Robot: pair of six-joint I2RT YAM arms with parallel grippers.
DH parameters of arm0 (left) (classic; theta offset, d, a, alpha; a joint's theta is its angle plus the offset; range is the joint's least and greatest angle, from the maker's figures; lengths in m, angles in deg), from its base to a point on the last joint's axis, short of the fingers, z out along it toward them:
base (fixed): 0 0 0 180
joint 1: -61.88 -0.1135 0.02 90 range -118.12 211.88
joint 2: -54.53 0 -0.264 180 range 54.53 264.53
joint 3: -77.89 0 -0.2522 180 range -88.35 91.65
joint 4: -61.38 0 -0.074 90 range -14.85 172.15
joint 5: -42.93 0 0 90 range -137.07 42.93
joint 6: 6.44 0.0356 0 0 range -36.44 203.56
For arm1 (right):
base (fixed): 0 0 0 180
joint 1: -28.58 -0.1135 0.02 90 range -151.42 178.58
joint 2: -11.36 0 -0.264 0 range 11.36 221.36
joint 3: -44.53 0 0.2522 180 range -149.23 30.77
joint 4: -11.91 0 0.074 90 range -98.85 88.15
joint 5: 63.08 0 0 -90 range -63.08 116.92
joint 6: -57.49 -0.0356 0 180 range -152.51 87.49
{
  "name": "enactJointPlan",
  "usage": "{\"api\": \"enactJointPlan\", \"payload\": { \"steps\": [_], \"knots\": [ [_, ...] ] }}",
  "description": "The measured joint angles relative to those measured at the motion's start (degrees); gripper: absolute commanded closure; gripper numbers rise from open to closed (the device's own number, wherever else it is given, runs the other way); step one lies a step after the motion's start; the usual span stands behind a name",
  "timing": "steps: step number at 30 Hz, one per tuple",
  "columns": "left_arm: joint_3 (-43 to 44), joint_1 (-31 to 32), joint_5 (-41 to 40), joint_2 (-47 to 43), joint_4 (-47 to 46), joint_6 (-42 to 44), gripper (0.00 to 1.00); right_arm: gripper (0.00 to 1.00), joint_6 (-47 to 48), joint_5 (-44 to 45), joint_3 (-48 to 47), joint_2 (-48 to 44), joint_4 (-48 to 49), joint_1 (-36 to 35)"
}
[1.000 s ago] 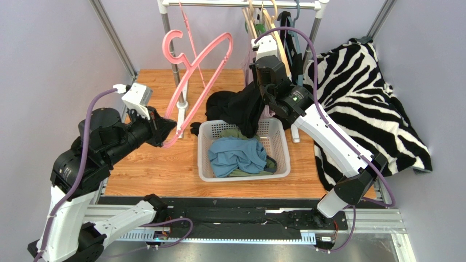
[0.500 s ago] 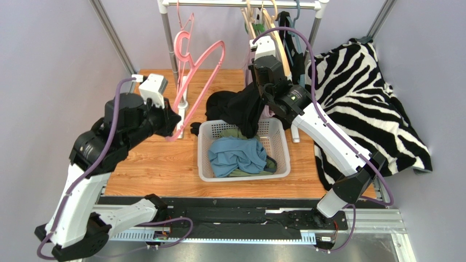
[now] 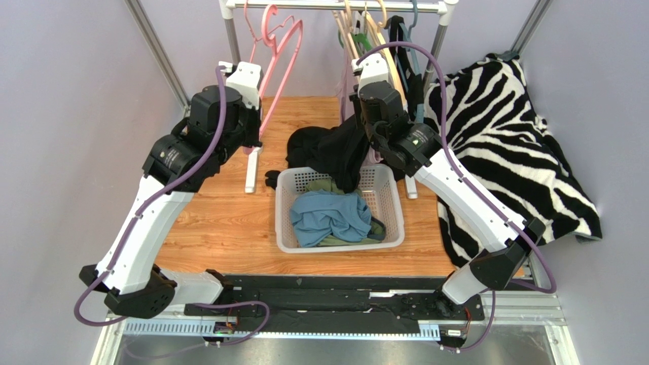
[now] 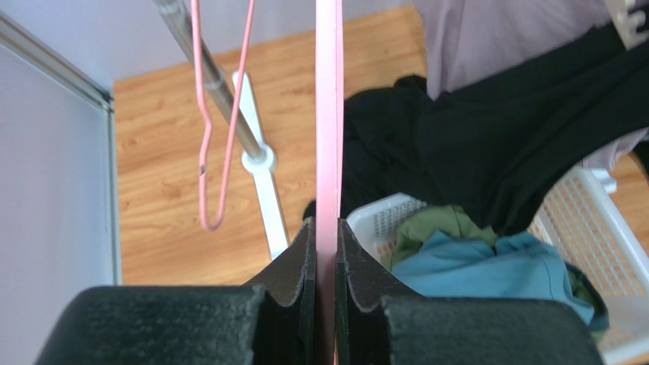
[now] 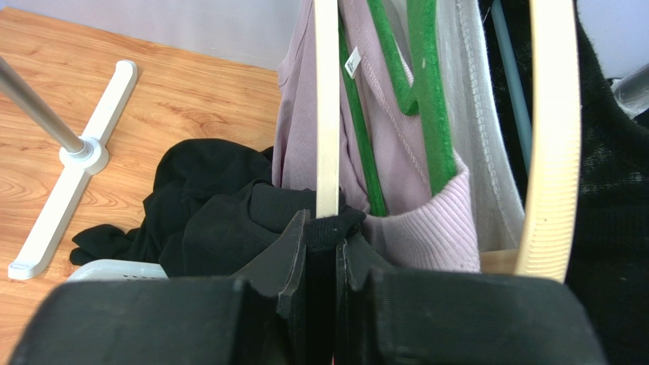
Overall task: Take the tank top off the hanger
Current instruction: Place the hanger at the clothesline.
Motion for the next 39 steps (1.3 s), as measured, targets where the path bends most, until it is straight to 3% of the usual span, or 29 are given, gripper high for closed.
{"api": "enactJointPlan", "payload": {
  "steps": [14,25,39],
  "knots": [
    [11.9,-0.7,-0.4,9.0,-4.7,5.2,1.0,1.0,-1.5,-1.0,3.9,-2.2,1.4,-1.6],
    [14.7,-7.0,3.2,15.4,-2.5,4.9,1.0,1.0,-2.2,-1.3,8.6,-5.9,1.4,-2.5],
    [13.4,-9.3,7.3,15.9,-0.6,3.6,1.0,1.0,-2.7,-1.7,11.0,-7.8,1.3,-3.1]
  ]
}}
